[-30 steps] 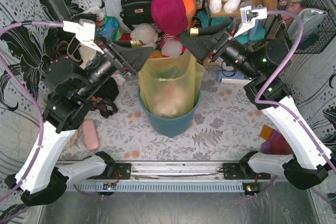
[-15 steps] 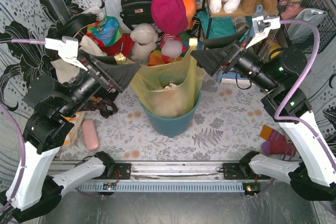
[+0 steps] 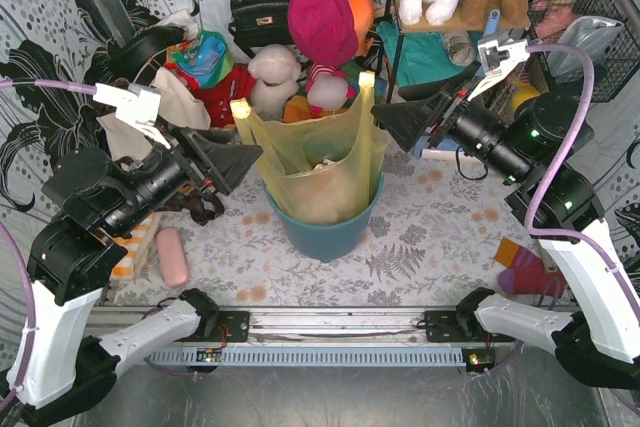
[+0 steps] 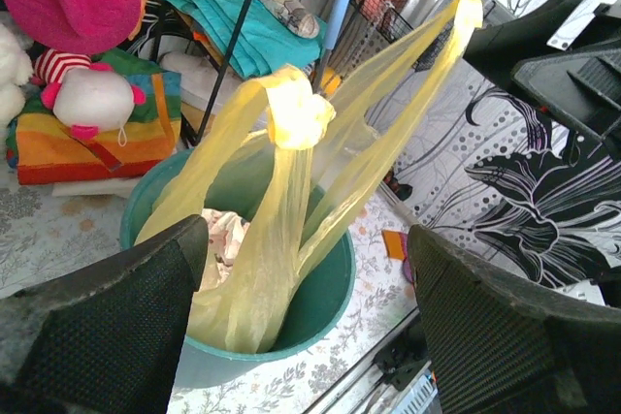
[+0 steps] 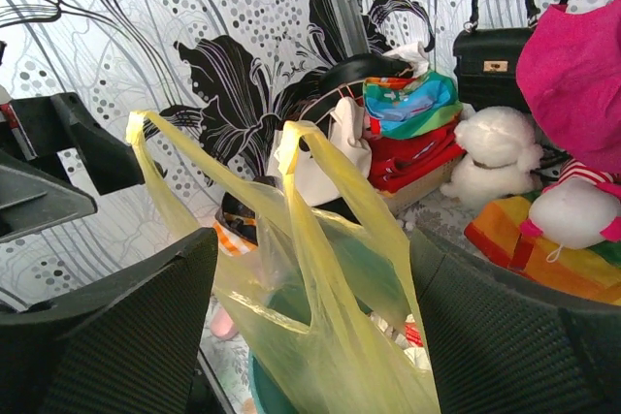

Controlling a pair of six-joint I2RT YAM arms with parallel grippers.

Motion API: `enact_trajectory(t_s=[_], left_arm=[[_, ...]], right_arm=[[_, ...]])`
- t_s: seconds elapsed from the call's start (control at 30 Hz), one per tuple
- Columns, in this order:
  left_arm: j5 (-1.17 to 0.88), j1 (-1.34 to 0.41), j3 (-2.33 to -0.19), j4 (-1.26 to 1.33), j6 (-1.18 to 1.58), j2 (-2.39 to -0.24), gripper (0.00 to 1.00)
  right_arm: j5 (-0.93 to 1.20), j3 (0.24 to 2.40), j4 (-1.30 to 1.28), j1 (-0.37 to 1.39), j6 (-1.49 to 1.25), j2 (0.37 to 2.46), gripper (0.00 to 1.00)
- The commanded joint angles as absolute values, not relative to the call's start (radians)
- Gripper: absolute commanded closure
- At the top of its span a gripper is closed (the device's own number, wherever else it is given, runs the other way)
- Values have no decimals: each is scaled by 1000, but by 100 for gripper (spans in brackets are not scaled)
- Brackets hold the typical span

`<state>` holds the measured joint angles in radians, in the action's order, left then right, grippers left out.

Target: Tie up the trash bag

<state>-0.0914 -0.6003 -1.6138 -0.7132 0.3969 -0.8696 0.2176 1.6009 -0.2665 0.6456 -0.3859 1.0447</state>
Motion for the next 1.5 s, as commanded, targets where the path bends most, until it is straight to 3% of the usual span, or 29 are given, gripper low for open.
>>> enact_trajectory(t_s=[0.0,0.27,0.57,0.67,0.9,1.13,1.23,1.47], left_arm=[[-203,-595,-1649,-727,350,-864,9],[-631,-594,-1571,-477,451,-880,9],[-781,-599,-1510,-152,629,-987,11],[-683,-679,-1515,-139,627,-1025,14],[-148,-1077,-1645,-326,334,-1123,20],[241,-1151,-1401,-11,283,-1025,22],[270,-1153,-1313,136,220,-1012,21],[117,-1161,-1170,396,14,-1029,18]], right_arm=[[194,1623,-262,647,-357,1031,21],[213,1651,-249,647,-329,1056,24],[234,1724,-253,647,-310,1105,40],[235,1741,-252,647,-311,1118,45],[232,1759,-249,647,-315,1134,52],[235,1753,-246,647,-324,1134,56],[240,1749,-235,647,-332,1139,58],[254,1759,-213,647,-357,1160,67]])
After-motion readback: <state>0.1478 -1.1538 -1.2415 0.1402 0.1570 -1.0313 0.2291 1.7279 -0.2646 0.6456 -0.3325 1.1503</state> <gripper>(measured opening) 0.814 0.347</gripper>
